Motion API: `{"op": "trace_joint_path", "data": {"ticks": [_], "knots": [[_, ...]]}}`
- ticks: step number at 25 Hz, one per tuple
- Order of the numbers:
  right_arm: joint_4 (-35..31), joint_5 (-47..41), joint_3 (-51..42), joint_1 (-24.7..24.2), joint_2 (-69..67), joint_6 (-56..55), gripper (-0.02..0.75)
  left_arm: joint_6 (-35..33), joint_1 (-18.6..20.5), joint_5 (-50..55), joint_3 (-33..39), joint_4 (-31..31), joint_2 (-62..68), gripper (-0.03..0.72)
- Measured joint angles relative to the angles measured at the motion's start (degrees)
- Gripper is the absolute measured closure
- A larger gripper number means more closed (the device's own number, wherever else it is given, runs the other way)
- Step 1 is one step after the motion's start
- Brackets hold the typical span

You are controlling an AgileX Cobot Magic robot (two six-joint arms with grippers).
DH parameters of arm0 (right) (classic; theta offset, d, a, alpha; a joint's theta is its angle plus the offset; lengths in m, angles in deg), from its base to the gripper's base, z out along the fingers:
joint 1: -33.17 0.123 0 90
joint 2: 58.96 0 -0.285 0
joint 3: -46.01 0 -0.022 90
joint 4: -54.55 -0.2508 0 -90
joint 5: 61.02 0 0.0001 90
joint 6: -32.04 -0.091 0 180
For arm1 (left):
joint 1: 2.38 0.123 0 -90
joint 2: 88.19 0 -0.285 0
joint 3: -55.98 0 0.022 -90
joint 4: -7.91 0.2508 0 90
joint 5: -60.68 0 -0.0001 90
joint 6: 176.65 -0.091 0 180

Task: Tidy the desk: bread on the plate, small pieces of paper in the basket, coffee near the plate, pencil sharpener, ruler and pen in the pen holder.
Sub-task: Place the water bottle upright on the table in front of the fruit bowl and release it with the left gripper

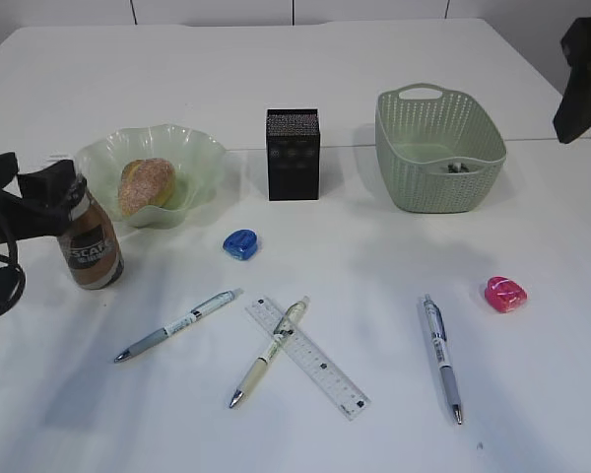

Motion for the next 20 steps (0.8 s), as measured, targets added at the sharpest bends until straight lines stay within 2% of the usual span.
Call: {"op": "trace_joint_path", "data": {"ticks": [10,14,20], "knots": [[0.0,0.0,0.0,0.0,0.0,0.1,0.155,0.0,0.0,14.2,0.2,0.0,-14.3,0.217],[0.0,0.0,0.0,0.0,0.0,0.1,0.155,0.0,0.0,23.9,0.4,0.0,-22.0,0.219],[0.0,0.0,0.0,0.0,0.0,0.1,0.155,0.0,0.0,44.2,0.4,0.1,-36.1,0.222]]}}
